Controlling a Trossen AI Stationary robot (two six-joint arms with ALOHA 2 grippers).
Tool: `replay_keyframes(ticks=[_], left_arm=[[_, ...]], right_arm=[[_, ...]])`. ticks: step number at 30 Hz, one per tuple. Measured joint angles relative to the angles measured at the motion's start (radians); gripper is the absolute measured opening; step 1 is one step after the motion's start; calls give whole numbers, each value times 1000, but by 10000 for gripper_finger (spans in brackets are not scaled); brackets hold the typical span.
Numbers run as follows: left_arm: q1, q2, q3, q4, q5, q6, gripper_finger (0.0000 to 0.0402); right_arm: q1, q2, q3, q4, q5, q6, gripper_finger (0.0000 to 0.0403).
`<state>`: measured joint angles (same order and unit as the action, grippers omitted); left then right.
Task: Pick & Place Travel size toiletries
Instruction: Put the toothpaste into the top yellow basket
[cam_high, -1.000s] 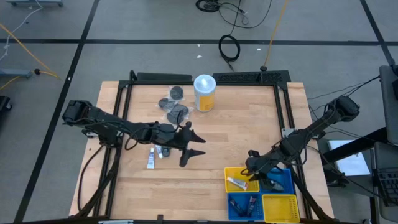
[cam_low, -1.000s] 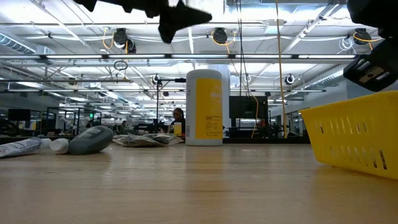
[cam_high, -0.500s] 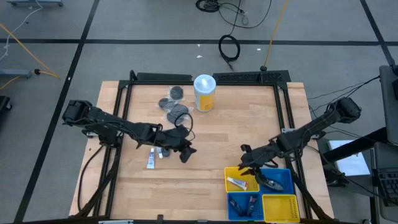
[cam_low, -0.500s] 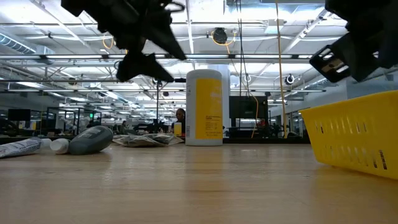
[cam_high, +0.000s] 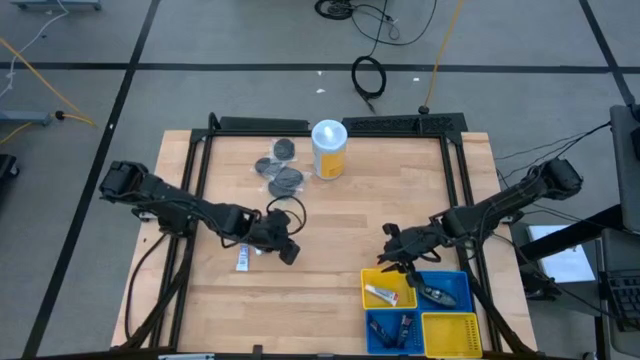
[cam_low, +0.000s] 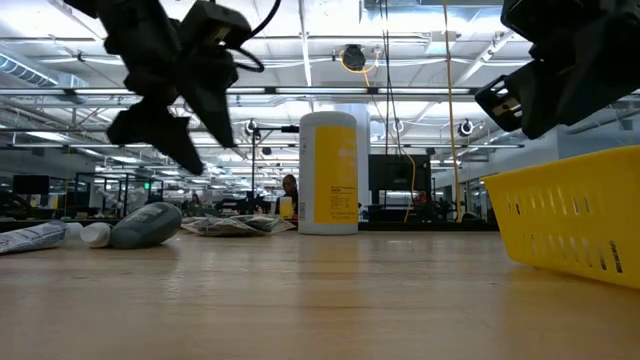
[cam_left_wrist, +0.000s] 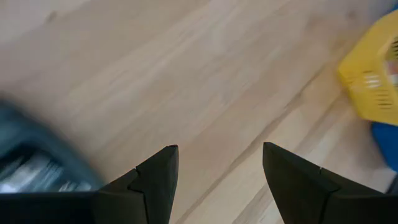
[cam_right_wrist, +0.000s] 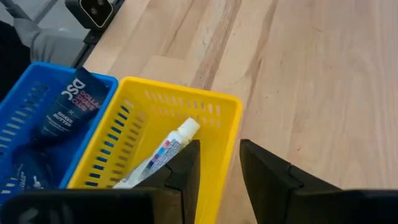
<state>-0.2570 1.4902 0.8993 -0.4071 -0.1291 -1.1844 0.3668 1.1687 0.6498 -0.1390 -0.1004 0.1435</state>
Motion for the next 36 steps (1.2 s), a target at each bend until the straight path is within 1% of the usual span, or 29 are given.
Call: replay_keyframes(ticks=[7, 15, 25, 27, 31, 36], left_arm=[[-33, 0, 0, -159, 3, -183, 230], [-58, 0, 0, -308, 41, -328, 230], [-68, 0, 0, -587, 75, -494, 230], [-68, 0, 0, -603, 84, -500, 230], [-67, 0, 0, -603, 72, -500, 230], [-65, 0, -13, -623, 24, -508, 230]], right_arm=[[-15, 0, 0, 0, 2, -22, 105], [-15, 0, 0, 0, 4, -55, 105], [-15, 0, 0, 0, 4, -59, 105], [-15, 0, 0, 0, 4, -59, 105], [-15, 0, 0, 0, 4, -59, 105], [-15, 0, 0, 0, 4, -59, 105]])
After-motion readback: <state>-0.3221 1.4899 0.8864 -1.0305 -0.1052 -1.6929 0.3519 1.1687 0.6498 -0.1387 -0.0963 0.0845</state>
